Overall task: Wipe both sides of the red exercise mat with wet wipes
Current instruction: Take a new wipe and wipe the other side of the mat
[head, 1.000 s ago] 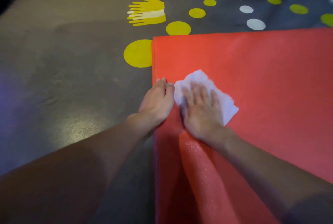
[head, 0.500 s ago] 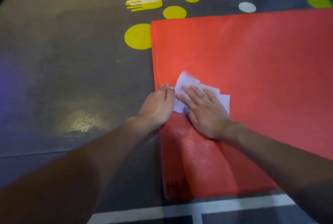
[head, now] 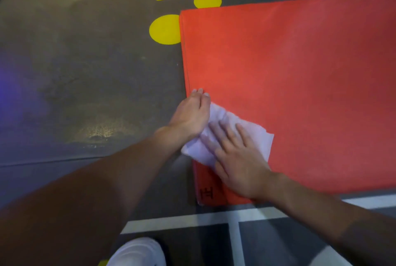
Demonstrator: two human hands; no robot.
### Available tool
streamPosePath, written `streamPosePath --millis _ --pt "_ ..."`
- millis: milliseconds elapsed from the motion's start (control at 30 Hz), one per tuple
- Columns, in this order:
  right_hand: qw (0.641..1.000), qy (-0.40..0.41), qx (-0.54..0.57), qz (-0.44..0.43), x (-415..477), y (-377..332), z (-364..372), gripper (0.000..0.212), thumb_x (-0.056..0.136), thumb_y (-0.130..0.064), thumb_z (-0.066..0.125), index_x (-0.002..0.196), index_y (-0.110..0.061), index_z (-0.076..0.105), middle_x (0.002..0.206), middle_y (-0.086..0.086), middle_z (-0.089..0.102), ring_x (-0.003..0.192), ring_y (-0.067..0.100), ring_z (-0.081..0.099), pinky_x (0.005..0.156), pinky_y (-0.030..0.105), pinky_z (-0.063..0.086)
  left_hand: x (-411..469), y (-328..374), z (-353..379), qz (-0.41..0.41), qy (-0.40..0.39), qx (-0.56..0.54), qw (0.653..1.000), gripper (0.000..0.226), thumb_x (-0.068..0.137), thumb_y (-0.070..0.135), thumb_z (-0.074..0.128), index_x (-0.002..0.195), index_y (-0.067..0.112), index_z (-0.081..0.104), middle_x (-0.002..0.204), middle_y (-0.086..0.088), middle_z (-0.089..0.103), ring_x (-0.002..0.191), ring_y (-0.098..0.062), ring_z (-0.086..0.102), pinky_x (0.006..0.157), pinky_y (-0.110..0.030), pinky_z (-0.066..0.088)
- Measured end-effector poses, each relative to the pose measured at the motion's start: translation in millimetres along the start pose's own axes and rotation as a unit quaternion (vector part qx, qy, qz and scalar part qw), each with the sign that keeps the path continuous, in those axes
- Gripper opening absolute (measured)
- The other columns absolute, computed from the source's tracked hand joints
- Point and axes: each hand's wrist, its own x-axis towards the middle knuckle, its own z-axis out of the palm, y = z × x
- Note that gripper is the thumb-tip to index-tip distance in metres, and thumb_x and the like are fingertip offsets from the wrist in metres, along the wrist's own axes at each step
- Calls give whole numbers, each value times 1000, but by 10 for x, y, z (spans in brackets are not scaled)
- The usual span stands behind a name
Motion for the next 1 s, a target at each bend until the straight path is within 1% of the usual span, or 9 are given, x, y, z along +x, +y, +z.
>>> streamPosePath --millis 67,100,200,233,400,567,733,867,1000 --pt "993 -19 -19 -114 -120 121 -23 57 99 -43 29 153 -28 32 163 6 22 150 26 19 119 50 14 -5 -14 -13 1 -2 -6 1000 49 108 28 25 149 5 38 158 -10 31 148 -18 23 110 -19 11" --pt "993 -3 -32 -114 -105 233 -41 55 101 -43 27 154 -28 31 163 5 22 151 24 18 120 48 13 -2 -31 -18 3 -4 -9 1000 48 108 28 26 147 5 42 157 -10 33 147 -18 24 110 -19 12" --pt "998 34 -12 52 -101 201 -33 59 98 -41 26 155 -24 30 163 8 19 150 29 20 120 51 14 23 -109 36 18 1 -18 1000 47 107 25 28 144 4 47 156 -8 36 147 -14 25 112 -18 15" --pt "998 31 -8 53 -144 26 12 61 96 -41 28 154 -22 31 163 11 18 150 33 20 119 54 15 29 -140 61 21 7 -26 999 47 107 25 29 144 4 47 156 -6 36 147 -12 25 113 -17 15" --pt "970 -19 -47 -238 -337 -166 18 51 102 -48 33 151 -34 36 161 4 25 151 27 14 120 52 11 48 -175 26 22 24 -70 997 48 107 29 27 131 6 61 151 -4 45 143 -13 34 112 -20 21" --pt "997 -9 -7 -72 -38 -81 -56 58 94 -41 31 148 -25 44 161 9 27 149 31 22 119 54 16 129 -229 13 11 40 -95 995 49 106 32 28 109 11 71 131 -1 63 124 -18 52 91 -19 31" --pt "970 -4 -22 -242 -104 -43 -61 48 99 -42 39 145 -32 45 156 3 35 150 28 20 120 50 12 227 -269 -6 18 69 -128 989 51 106 34 29 99 12 75 120 2 69 115 -14 58 89 -17 33" --pt "993 -3 -5 -121 428 88 -77 54 97 -44 32 148 -29 44 161 6 28 150 25 20 122 47 10 405 -241 -96 7 78 -178 981 56 97 46 27 90 14 73 103 -2 72 105 -18 63 96 -26 42" --pt "997 8 -8 -79 934 234 -145 58 96 -43 28 149 -25 41 159 7 31 149 25 24 122 48 15 689 -209 -251 4 90 -141 986 50 103 38 28 103 13 71 113 -5 69 110 -21 59 99 -31 40"
